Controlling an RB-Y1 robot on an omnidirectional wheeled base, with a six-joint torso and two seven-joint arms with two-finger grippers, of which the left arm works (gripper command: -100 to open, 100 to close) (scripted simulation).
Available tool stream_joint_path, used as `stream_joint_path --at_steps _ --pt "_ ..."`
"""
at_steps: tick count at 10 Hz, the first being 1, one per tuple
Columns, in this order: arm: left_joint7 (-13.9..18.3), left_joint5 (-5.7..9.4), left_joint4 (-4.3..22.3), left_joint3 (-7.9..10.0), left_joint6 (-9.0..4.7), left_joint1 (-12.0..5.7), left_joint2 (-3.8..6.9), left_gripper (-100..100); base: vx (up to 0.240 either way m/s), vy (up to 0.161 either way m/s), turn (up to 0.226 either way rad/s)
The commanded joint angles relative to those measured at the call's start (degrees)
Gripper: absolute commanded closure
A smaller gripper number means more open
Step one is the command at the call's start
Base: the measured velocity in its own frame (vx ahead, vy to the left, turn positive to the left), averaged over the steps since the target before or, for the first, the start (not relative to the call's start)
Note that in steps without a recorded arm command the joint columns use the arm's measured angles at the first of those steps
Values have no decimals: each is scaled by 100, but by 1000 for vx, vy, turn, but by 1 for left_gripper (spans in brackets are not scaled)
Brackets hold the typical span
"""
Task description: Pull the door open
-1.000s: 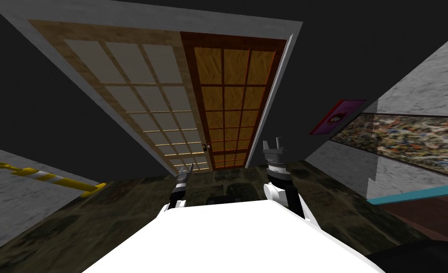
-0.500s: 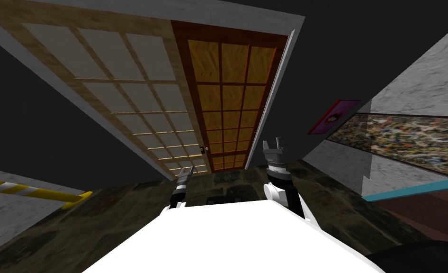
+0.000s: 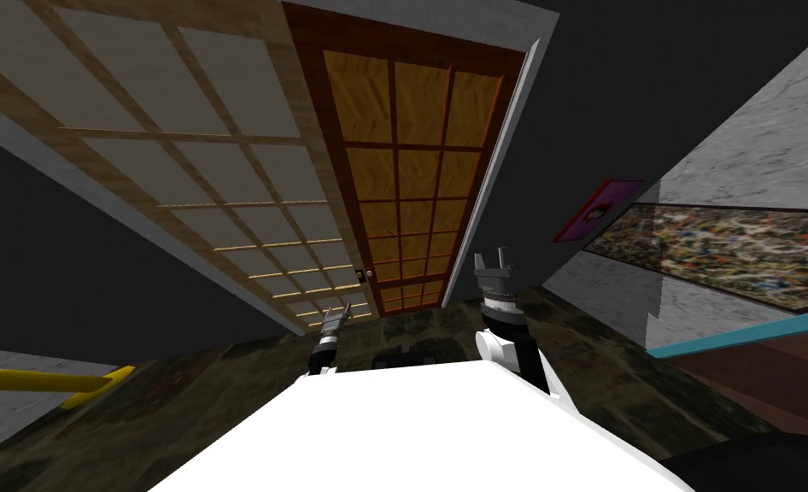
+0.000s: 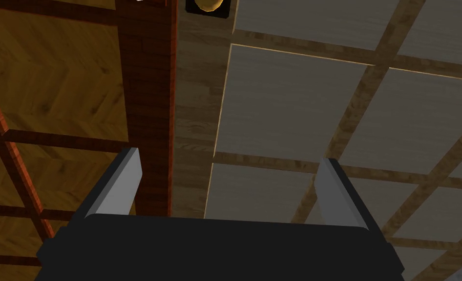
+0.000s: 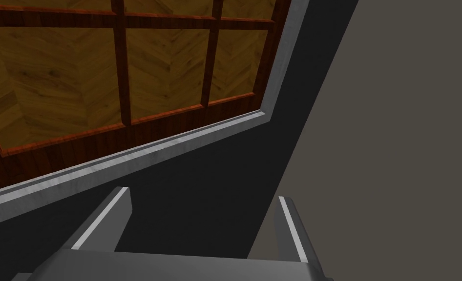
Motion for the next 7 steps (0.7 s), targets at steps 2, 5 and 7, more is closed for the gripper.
stream_joint_path --at_steps 2,5,7 --pt "-272 -56 311 79 -53 -108 -32 -100 112 9 -67" --pt "-588 -127 642 167 -100 -225 -85 -100 160 21 -80" --pt "-614 -137 671 175 -105 -238 -94 -100 125 13 -55"
